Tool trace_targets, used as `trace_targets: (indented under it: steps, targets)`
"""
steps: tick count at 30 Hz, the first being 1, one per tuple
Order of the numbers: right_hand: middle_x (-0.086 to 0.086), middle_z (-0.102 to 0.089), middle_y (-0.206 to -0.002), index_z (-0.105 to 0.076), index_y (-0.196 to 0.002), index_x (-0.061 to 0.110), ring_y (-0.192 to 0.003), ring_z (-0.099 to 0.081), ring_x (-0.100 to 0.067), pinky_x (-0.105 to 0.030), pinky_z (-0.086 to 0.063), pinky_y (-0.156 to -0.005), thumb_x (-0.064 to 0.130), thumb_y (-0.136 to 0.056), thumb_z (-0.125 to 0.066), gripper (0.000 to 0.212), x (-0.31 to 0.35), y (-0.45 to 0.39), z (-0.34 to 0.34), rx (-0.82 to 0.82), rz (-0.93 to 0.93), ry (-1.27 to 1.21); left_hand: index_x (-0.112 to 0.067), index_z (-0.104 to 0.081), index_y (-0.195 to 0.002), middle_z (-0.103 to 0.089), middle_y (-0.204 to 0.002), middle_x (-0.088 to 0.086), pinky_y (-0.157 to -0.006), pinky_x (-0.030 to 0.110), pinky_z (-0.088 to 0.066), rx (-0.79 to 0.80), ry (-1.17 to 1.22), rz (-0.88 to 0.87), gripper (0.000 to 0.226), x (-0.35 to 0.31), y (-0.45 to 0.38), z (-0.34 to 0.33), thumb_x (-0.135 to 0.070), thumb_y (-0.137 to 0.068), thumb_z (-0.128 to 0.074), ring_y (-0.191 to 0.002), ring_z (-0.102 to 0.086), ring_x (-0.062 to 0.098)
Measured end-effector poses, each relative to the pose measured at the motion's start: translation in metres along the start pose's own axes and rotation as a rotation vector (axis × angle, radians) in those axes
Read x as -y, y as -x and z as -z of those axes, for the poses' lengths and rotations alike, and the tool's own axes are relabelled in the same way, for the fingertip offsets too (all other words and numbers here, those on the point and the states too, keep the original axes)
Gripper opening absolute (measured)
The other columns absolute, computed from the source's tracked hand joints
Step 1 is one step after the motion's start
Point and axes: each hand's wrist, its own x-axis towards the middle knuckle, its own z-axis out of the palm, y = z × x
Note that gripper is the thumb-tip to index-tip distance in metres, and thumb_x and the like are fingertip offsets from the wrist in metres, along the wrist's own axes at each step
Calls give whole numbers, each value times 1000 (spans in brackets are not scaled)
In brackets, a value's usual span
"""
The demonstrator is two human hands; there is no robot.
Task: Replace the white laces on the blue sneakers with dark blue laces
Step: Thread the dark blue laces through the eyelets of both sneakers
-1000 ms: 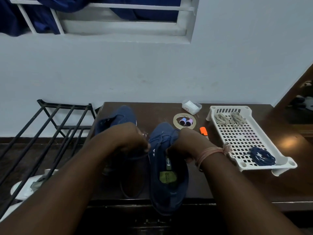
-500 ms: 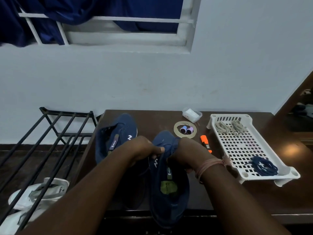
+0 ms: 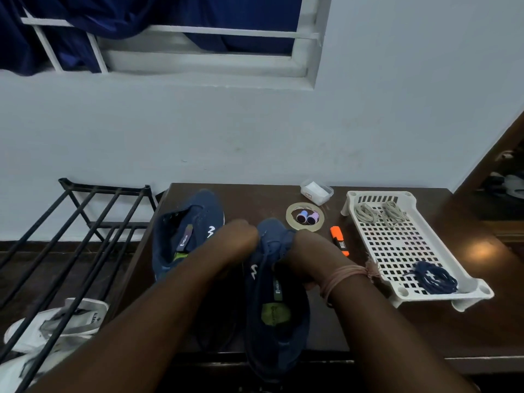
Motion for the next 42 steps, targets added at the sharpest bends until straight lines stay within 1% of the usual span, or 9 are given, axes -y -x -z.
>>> trace_targets:
  steps: [5, 10, 14, 19, 24, 28, 31, 35, 42]
  targets:
    - [-15, -65, -122, -62, -122, 2, -113, -64, -29, -34, -51, -94, 23, -99, -56, 31, -2, 2, -4, -48, -41, -127, -11, -52, -83, -63, -70, 5, -78, 37, -53, 5, 1169, -23, 26, -17, 28, 37, -15, -104, -37, -66, -63, 20]
    - [-8, -65, -93, -64, -114, 3, -104, -67, -25, -27, -49, -75, 18, -95, -56, 25, -8, -10, -13, -104, -158, -194, -17, -41, -70, -37, -61, -2, -41, 21, -20, -83, 1384, -134, 25, -8, 30, 71, -11, -94, -38, -45, -23, 9]
    - [-14, -66, -114, -63, -114, 5, -107, -66, -31, -35, -56, -84, 19, -93, -60, 26, -9, -11, -18, -180, -248, -396, -20, -40, -66, -35, -57, -6, -37, 21, -13, -188, 1426, -130, 29, 5, 32, 92, -22, -95, -45, -37, -18, 7]
    - [-14, -66, -117, -63, -114, 4, -108, -65, -30, -34, -54, -86, 20, -95, -59, 26, -7, -14, -20, -166, -209, -371, -21, -63, -80, -58, -63, -3, -42, 21, -32, -396, 697, -50, 16, 9, 24, 75, -21, -93, -53, -46, -42, 13]
    - [-12, -66, -115, -63, -113, 5, -107, -65, -25, -30, -52, -88, 25, -95, -60, 27, -2, -14, -16, -122, -147, -244, -22, -67, -109, -71, -114, 3, -91, 33, -52, -279, -40, -69, 26, 16, -5, 5, -11, -94, -50, -101, -66, 24]
    - [-11, -66, -112, -62, -114, 5, -107, -66, -25, -31, -54, -83, 27, -95, -61, 29, -5, -14, -16, -139, -155, -244, -11, -65, -118, -68, -119, 12, -94, 36, -49, -291, -130, -97, 27, 31, -26, -31, -25, -96, -58, -109, -62, 29]
    - [-8, -62, -88, -63, -109, 4, -98, -68, -27, -27, -53, -65, 21, -95, -57, 23, -15, -18, -16, -107, -201, -345, -19, -65, -86, -69, -88, 3, -75, 31, -49, -367, -36, -114, 7, 40, -27, -35, -24, -90, -68, -86, -64, 22]
    - [-13, -64, -94, -61, -100, 5, -87, -67, -29, -41, -59, -81, 16, -92, -53, 15, -19, -19, -13, -108, -254, -538, -20, -64, -73, -63, -65, -8, -57, 22, -40, -483, 72, -218, 16, 29, -18, -26, -22, -88, -71, -63, -59, 5]
    - [-17, -63, -122, -62, -122, 1, -114, -61, -33, -33, -49, -83, 21, -96, -54, 33, -24, -11, -9, -145, -299, -568, -23, -79, -87, -76, -91, -4, -81, 30, -56, -257, -94, -310, 14, 0, -7, -26, -28, -91, -67, -84, -69, 13]
